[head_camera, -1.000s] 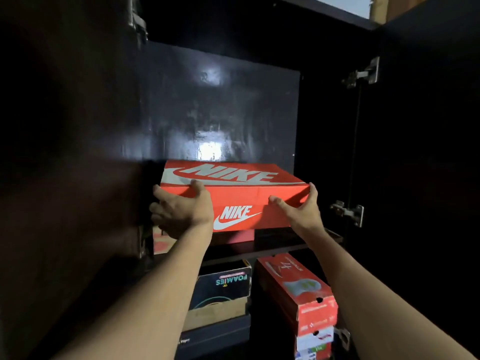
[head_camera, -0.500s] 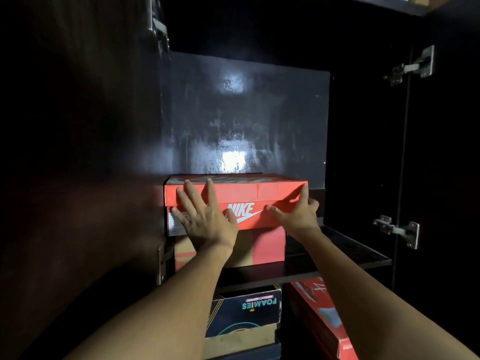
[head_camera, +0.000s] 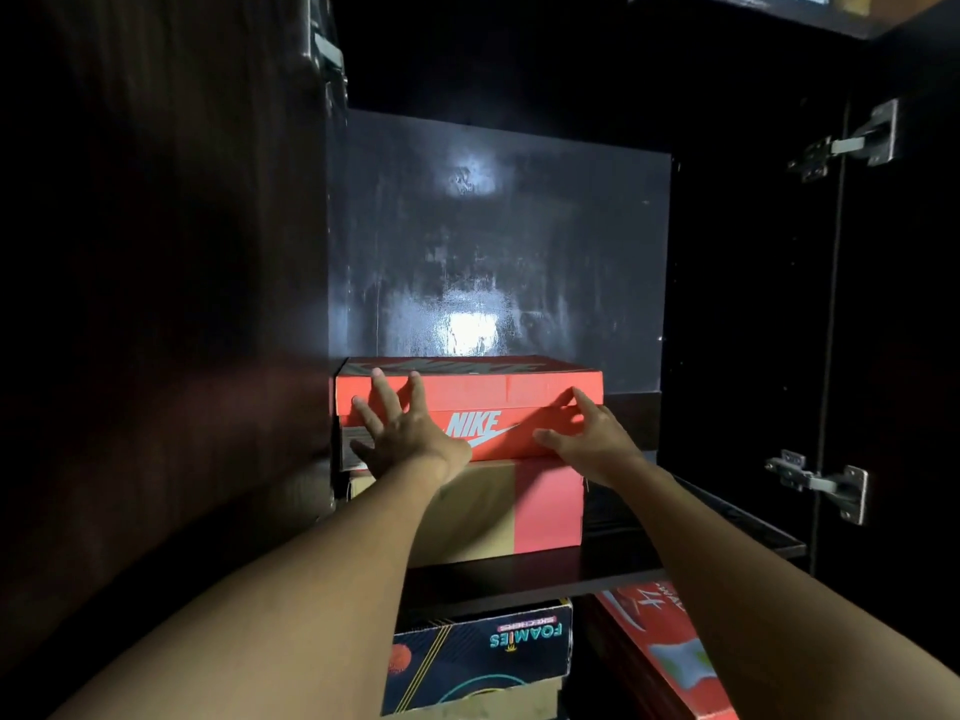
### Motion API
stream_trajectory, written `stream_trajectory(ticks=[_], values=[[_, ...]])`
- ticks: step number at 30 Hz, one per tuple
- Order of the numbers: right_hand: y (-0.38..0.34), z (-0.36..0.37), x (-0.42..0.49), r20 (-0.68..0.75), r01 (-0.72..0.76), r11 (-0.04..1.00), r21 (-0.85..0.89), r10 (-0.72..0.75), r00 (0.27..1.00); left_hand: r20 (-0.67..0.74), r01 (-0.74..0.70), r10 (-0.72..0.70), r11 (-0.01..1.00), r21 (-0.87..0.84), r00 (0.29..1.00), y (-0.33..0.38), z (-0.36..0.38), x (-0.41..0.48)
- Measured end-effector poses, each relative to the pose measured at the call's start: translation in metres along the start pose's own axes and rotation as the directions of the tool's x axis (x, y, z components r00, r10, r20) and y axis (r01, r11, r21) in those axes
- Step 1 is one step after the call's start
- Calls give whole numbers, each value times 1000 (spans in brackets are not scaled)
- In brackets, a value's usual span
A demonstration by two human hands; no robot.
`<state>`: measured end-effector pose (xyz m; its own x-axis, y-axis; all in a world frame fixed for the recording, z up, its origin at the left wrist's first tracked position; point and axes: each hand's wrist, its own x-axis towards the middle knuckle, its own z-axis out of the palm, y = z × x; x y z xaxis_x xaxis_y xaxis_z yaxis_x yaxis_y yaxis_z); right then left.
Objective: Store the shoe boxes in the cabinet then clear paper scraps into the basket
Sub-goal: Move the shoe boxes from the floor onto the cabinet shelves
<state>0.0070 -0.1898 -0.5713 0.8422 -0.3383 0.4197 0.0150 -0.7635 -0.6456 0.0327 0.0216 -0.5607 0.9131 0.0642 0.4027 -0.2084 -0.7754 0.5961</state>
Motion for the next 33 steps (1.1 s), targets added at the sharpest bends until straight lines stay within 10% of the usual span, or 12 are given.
stream_trajectory(ticks=[9,18,33], values=[[8,-30,-67,-126,61,986,-154,-81,989,-142,-89,78,993,-72,987,5,18,-44],[68,-40,-204,-222,-106,968,-228,55,974,179,-275,351,896,-349,919,0,90,-152],[169,-64,-522,-357,-651,736,-185,567,743,686,-270,611,791,-550,394,-27,165,-403]])
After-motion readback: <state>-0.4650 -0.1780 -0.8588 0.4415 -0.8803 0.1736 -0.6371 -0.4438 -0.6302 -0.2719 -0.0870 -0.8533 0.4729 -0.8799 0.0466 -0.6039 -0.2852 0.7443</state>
